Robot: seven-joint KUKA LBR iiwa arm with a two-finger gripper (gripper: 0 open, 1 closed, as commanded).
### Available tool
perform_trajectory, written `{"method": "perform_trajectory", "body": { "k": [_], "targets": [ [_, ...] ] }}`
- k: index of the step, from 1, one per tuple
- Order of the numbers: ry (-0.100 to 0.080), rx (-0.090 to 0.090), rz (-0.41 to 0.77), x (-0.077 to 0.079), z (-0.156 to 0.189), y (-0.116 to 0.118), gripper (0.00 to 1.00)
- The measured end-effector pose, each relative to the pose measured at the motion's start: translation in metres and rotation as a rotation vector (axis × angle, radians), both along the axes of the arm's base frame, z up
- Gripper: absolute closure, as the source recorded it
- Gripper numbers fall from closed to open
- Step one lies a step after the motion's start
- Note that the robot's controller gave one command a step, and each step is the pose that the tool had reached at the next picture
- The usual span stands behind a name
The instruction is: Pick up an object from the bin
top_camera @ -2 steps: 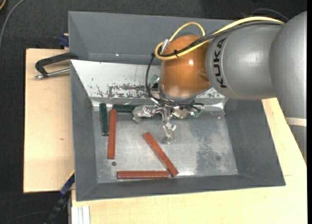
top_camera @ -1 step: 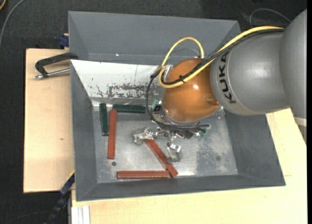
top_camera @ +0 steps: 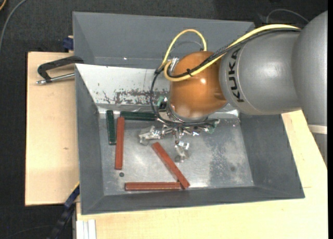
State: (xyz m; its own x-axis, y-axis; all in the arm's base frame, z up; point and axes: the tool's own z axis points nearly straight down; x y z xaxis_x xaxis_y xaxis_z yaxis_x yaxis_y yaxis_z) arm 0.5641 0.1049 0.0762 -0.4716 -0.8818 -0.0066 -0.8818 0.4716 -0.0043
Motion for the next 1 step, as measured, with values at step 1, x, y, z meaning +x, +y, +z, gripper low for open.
{"method": "perform_trajectory", "body": {
  "k": [1],
  "targets": [
    [0.001,0.0,-0.001,-0.0002,0.0005,-0.0001,1.0]
  ]
}}
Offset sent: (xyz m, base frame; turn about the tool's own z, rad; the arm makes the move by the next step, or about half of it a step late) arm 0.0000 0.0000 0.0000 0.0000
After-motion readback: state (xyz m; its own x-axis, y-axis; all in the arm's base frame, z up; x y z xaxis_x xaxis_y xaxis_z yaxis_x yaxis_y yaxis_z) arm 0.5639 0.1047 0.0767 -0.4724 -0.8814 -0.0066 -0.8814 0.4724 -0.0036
